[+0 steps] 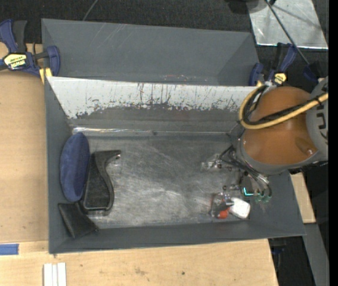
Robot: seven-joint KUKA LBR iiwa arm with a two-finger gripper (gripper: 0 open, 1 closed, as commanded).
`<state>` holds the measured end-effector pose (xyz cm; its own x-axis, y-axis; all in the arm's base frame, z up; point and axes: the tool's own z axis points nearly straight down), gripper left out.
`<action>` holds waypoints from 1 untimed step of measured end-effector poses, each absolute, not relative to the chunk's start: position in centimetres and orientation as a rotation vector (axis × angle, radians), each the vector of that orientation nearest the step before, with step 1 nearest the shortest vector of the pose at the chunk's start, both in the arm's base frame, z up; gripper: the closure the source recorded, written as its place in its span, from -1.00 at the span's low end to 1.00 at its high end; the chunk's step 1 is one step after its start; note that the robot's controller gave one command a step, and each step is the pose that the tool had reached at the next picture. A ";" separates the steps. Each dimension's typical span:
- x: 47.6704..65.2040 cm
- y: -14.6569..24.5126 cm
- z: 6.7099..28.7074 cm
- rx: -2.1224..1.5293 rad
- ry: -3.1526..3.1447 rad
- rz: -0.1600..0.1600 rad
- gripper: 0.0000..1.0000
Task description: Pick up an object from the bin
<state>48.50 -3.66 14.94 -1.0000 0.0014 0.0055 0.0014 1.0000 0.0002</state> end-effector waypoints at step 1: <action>49.2 -8.9 7.3 0.398 -3.121 0.002 -1.00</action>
Offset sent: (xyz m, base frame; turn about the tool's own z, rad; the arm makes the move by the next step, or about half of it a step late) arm 0.0055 -0.0510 -0.0784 -0.2586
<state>49.22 -8.87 7.29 -0.9680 -0.2510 -0.0047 -0.2510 0.9680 -0.0016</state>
